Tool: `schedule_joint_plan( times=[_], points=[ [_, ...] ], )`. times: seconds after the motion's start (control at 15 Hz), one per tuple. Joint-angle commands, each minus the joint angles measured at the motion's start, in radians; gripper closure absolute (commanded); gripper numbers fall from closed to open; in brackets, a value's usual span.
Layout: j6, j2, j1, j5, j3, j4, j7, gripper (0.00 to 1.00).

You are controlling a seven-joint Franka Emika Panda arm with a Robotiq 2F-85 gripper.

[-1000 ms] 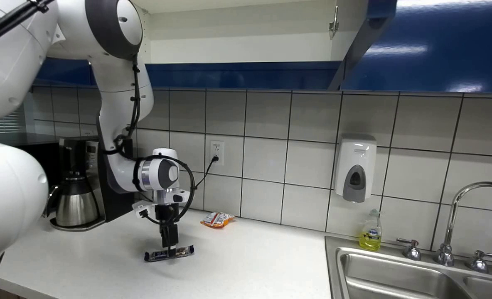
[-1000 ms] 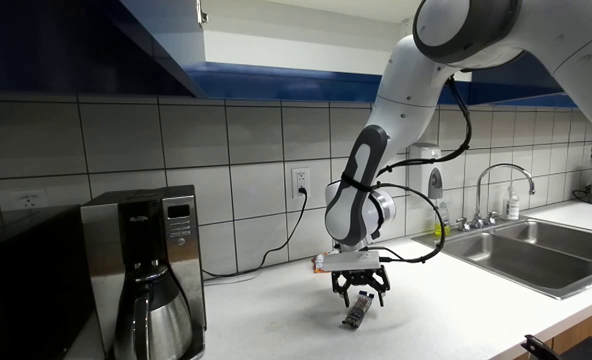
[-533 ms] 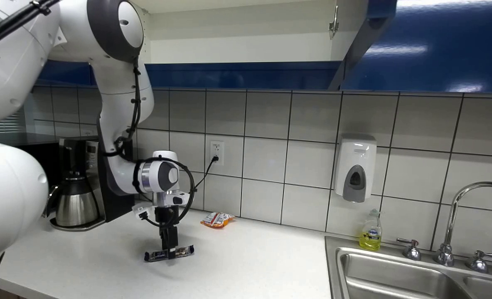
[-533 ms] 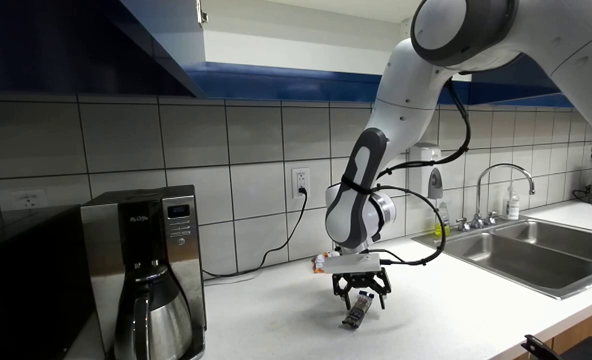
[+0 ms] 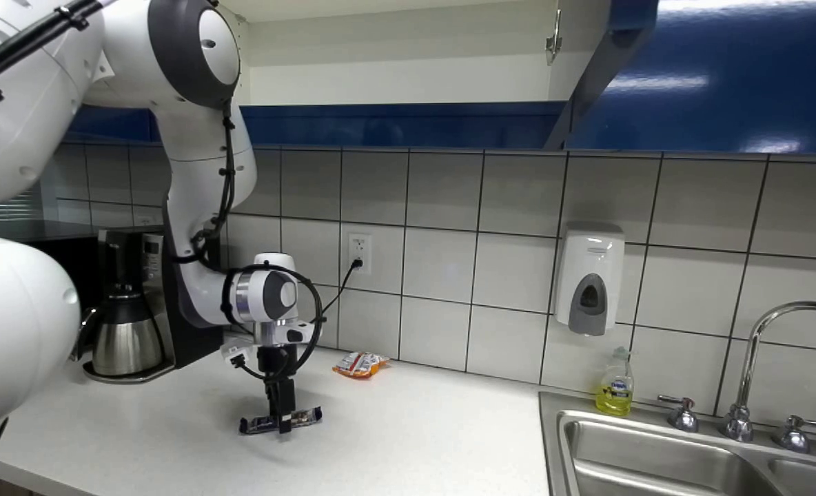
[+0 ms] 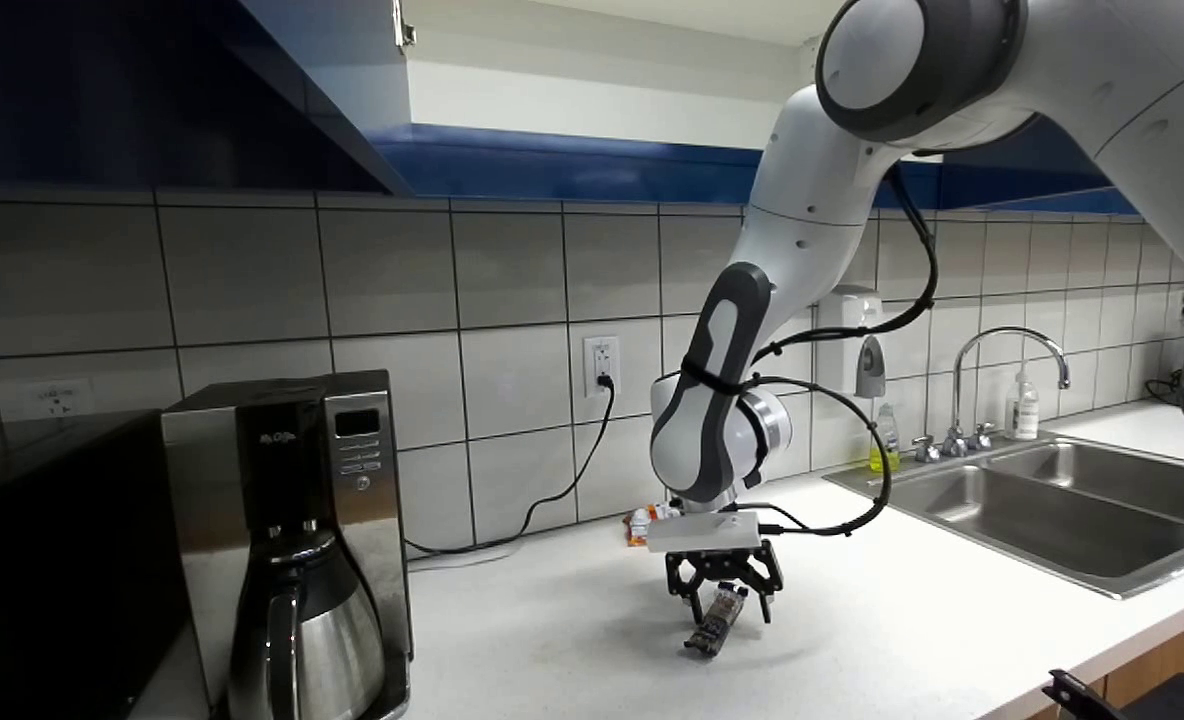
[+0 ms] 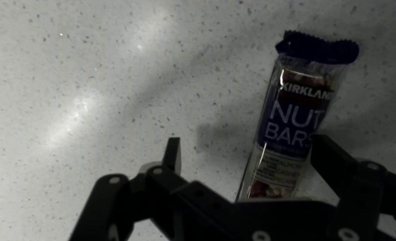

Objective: Pick up the granola bar and place it on the shelf above

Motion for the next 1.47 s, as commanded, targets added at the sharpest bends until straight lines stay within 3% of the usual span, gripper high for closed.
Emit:
schedule_joint_plan(
  times=[0.0,0.6,1.07,1.4],
  points=[
    [0.001,0.014,0.017,0.002,-0.013,0.017,0.023,0.19],
    [0.002,0.032,0.024,0.004,-0.009,0.041,0.017,0.9],
    [-0.006,0.034,0.025,0.003,-0.007,0.046,0.015,0.91],
    [-0.008,-0.033,0.058,-0.031,-0.037,0.027,0.034,0.91]
  ],
)
